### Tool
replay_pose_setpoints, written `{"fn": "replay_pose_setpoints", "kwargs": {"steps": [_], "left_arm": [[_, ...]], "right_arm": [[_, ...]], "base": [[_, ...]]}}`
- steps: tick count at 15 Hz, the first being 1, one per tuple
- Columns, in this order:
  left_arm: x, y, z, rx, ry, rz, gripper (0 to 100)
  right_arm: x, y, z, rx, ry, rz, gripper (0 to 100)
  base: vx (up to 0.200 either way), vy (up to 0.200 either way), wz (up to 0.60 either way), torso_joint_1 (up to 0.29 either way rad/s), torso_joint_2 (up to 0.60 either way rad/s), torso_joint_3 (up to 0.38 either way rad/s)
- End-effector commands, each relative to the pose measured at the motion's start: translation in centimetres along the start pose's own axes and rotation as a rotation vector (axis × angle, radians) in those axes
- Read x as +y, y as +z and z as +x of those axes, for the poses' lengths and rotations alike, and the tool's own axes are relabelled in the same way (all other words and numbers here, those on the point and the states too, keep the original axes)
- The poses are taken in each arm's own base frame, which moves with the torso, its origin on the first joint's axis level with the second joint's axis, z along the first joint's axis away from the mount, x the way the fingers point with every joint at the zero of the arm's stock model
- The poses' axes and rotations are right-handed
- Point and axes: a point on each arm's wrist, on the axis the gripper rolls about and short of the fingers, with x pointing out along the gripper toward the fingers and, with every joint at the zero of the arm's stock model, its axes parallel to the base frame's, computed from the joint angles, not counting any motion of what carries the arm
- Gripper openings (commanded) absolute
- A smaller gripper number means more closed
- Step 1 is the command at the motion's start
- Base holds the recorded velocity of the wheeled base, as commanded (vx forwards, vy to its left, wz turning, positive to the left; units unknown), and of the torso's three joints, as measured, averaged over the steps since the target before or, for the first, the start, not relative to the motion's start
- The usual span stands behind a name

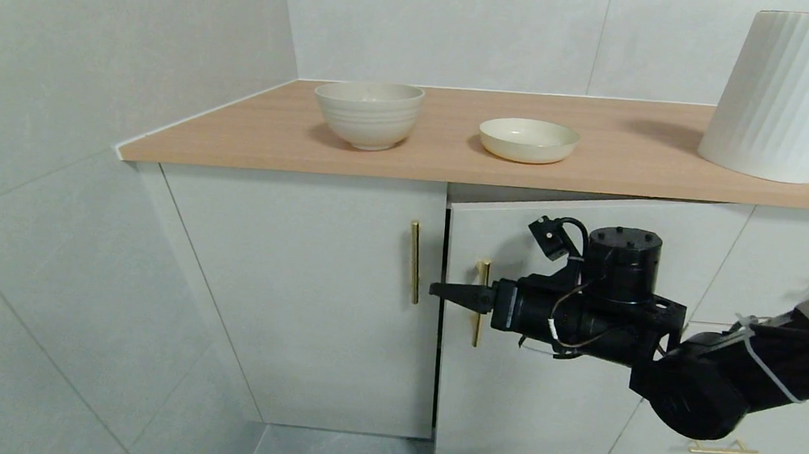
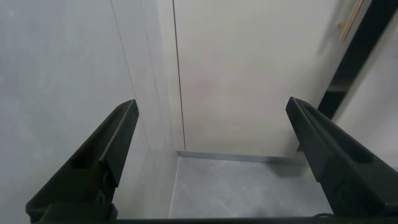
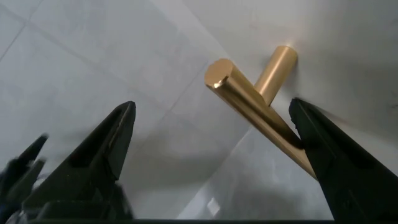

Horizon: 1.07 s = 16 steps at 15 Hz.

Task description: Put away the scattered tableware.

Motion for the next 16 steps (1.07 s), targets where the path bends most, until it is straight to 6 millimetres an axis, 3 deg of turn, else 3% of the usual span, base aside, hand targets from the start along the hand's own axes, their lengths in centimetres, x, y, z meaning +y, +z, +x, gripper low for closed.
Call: {"fn": "replay_pose_setpoints", "kwargs": {"steps": [1,2,3,4,6,8,10,14,15,16], "left_arm": [[0.0,0.0,0.0,-0.003,0.000,0.000,100],[0.0,0.1,0.0,-0.004,0.002,0.002,100],[0.0,1.5,-0.5,-0.054,-0.013,-0.008,100],[-0.1,4.2,-1.3,-0.114,-0.050,-0.036,100],[-0.4,7.8,-1.1,-0.014,-0.205,-0.062,100],[-1.0,10.1,2.0,0.160,-0.354,-0.077,100],[-1.5,10.7,5.7,0.330,-0.468,-0.110,100],[-2.6,12.2,11.6,0.481,-0.576,-0.132,100],[-3.1,12.3,12.6,0.516,-0.606,-0.130,0],[-3.8,12.4,13.7,0.551,-0.647,-0.121,0]], "right_arm": [[1.6,0.2,-2.2,-0.007,0.012,-0.009,100],[2.3,-0.5,-2.9,0.014,0.021,-0.006,100],[2.9,-0.9,-3.5,0.023,0.026,-0.007,100],[3.5,-1.2,-4.2,0.029,0.035,-0.025,100],[3.8,-2.1,-5.5,0.048,0.029,-0.070,100],[3.9,-3.4,-6.6,0.084,0.018,-0.080,100],[4.3,-3.6,-7.0,0.089,0.027,-0.084,100],[5.2,-4.0,-7.7,0.095,0.050,-0.091,100],[5.2,-4.2,-7.8,0.099,0.047,-0.090,100],[5.4,-4.3,-8.0,0.105,0.053,-0.090,100]], "base": [[0.000,0.000,0.00,0.000,0.00,0.000],[0.000,0.000,0.00,0.000,0.00,0.000],[0.000,0.000,0.00,0.000,0.00,0.000],[0.000,0.000,0.00,0.000,0.00,0.000],[0.000,0.000,0.00,0.000,0.00,0.000],[0.000,0.000,0.00,0.000,0.00,0.000],[0.000,0.000,0.00,0.000,0.00,0.000],[0.000,0.000,0.00,0.000,0.00,0.000],[0.000,0.000,0.00,0.000,0.00,0.000],[0.000,0.000,0.00,0.000,0.00,0.000]]}}
